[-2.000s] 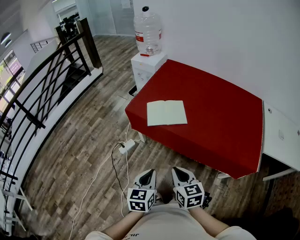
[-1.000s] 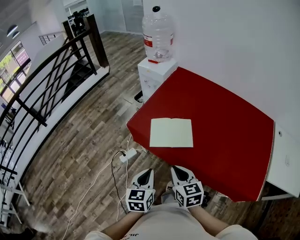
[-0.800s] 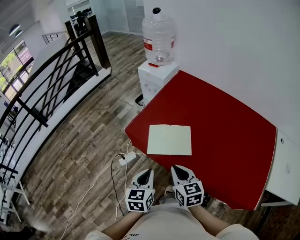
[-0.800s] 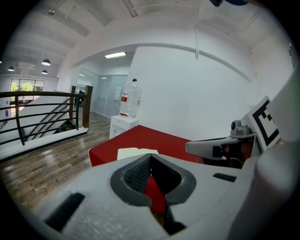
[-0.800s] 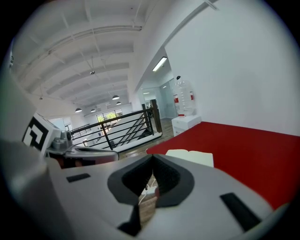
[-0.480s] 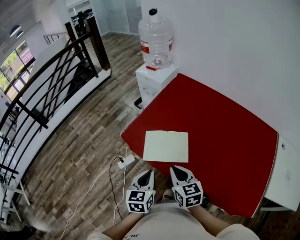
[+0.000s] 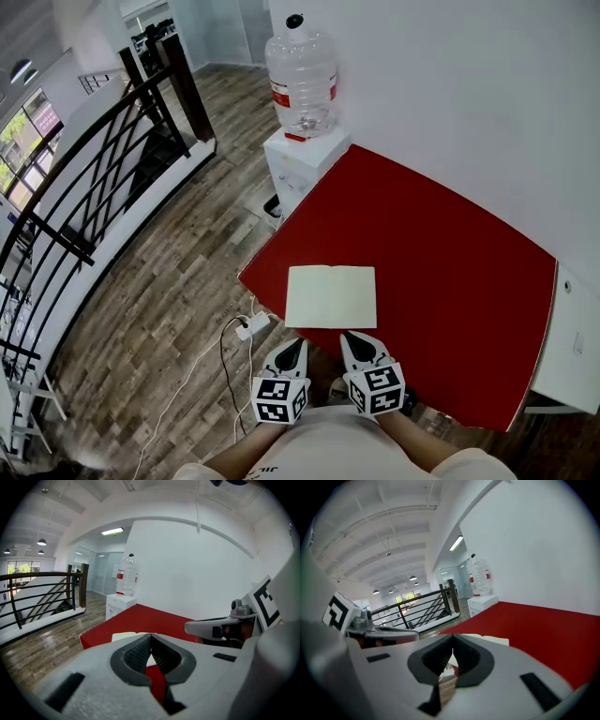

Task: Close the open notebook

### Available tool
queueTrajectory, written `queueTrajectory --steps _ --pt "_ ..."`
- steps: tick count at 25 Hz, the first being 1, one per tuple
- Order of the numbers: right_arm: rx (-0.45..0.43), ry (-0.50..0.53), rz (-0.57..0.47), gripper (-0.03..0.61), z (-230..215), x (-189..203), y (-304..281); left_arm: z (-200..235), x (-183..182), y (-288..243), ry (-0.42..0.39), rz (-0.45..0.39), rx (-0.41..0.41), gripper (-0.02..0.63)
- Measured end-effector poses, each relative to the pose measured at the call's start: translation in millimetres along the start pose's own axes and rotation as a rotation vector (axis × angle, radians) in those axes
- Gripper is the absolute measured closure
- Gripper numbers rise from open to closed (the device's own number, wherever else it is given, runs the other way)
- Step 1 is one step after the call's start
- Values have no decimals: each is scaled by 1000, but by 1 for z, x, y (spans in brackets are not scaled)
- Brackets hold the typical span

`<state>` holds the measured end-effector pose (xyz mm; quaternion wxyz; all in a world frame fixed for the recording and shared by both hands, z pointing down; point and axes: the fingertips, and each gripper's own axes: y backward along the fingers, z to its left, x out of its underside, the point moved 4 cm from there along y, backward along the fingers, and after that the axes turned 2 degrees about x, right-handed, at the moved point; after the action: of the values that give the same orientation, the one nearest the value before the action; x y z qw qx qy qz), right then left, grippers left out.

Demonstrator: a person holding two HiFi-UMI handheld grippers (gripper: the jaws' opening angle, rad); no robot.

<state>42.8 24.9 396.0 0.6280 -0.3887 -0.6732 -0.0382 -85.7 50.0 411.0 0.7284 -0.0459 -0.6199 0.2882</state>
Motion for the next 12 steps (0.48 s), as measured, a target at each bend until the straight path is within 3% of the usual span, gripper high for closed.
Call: queueTrajectory --steps 12 --pt "62 -10 -2 572 2 -5 -14 26 -9 -9 -22 30 24 607"
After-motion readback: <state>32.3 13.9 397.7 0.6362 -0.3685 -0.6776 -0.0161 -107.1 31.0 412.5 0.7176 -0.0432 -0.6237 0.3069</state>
